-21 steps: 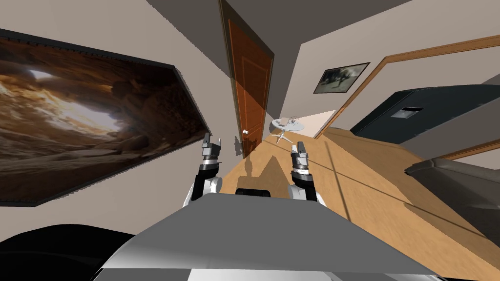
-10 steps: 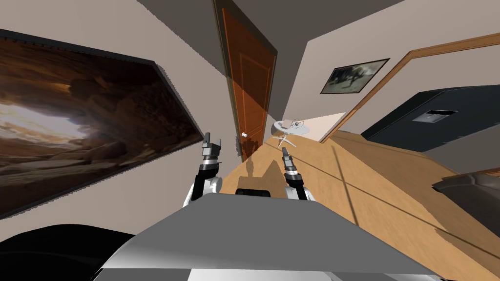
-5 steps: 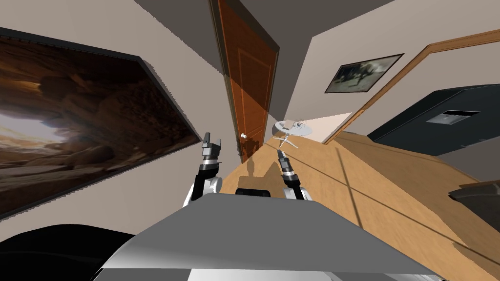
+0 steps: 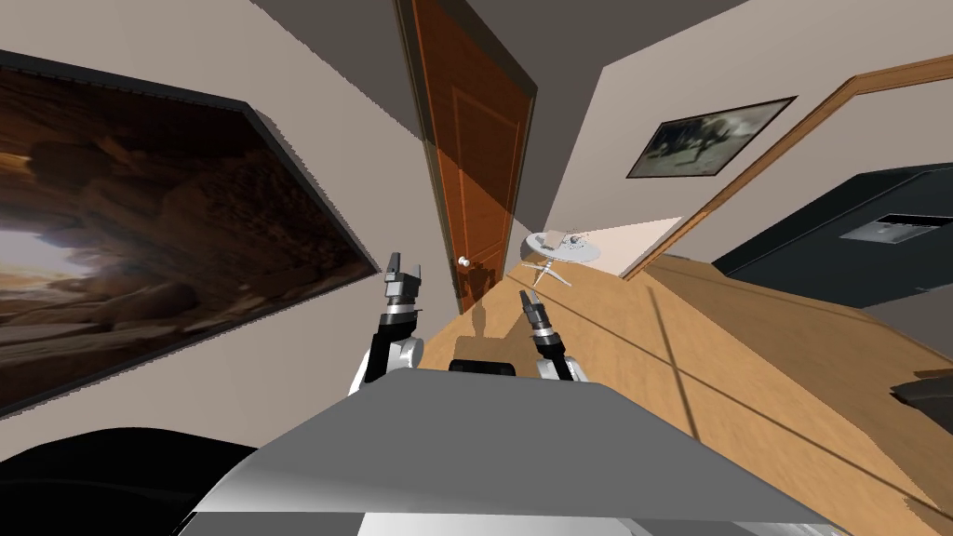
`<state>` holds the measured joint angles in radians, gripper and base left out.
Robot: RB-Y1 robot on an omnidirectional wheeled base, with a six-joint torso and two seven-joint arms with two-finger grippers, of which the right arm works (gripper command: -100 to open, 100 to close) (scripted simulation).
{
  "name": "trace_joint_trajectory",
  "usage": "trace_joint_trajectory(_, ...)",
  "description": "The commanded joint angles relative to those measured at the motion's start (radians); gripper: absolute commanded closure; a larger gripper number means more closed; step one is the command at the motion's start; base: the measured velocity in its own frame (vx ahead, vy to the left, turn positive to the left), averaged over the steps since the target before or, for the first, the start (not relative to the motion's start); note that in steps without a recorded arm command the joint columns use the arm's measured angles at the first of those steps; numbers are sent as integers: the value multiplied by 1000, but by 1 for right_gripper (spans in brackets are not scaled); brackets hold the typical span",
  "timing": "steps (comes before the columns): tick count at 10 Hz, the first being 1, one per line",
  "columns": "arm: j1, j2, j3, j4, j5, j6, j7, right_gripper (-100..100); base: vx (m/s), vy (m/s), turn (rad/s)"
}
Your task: Pull the door open
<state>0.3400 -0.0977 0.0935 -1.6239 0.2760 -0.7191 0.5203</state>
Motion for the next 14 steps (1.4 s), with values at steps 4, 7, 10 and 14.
trace_joint_trajectory(4,-25,-5,18,88,46,-21,82,-100,94,-50,48)
trace_joint_trajectory(7,-42,-7,30,146,75,-34,134,-100,97,-26,49)
trace_joint_trajectory(10,-59,-8,41,202,104,-47,185,-100,86,-40,48)
trace_joint_trajectory(14,-85,-8,59,293,150,-67,266,-100,101,-31,60)
